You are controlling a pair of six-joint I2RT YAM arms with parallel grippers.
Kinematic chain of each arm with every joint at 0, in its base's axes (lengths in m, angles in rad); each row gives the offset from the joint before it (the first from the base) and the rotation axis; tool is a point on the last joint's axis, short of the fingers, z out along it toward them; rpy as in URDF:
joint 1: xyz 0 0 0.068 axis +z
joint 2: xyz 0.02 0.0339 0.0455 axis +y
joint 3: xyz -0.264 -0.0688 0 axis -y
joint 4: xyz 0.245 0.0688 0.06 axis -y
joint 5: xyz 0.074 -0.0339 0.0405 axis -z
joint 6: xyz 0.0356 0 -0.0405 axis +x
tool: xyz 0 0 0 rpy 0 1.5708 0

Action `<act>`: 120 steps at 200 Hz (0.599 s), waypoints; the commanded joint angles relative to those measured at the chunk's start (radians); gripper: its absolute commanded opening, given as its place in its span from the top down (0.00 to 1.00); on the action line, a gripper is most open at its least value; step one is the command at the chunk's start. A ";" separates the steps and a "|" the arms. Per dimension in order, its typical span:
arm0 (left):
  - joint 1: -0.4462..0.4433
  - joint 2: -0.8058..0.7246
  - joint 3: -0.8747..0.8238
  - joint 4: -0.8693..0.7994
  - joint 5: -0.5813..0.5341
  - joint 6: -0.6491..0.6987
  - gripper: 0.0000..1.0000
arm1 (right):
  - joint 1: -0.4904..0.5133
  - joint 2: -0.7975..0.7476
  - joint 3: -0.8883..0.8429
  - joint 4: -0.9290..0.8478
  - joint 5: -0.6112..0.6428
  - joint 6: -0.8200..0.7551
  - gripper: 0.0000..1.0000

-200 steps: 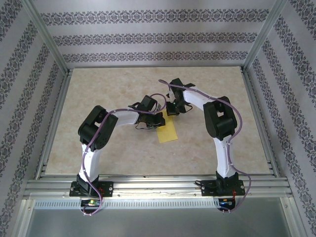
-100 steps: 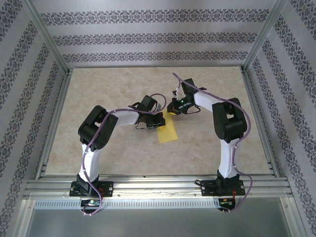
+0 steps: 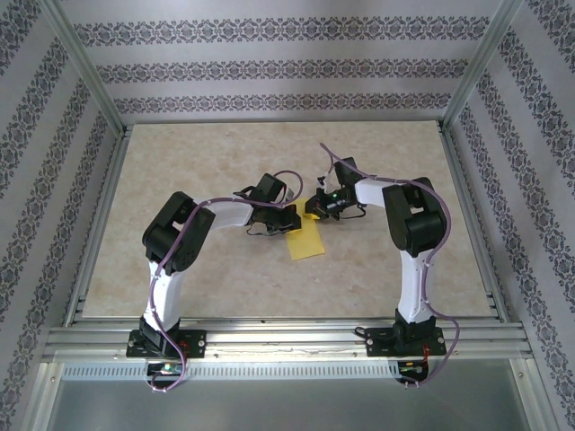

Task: Fold a paper plane with a square sheet of paper (pick it up from the middle)
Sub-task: Third fold the triangle at the center of the table.

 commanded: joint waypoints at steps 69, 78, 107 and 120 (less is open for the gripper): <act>-0.009 0.035 -0.021 -0.070 -0.004 0.046 1.00 | -0.019 0.178 0.237 0.049 0.088 0.125 0.93; -0.009 0.035 -0.019 -0.072 -0.003 0.047 1.00 | -0.015 0.178 0.253 0.032 0.113 0.124 0.93; -0.009 0.026 -0.019 -0.066 -0.001 0.049 1.00 | -0.007 0.127 0.272 -0.027 0.183 0.087 0.92; -0.009 0.016 -0.021 -0.048 0.019 0.055 1.00 | -0.006 0.076 0.248 -0.044 0.186 0.064 0.91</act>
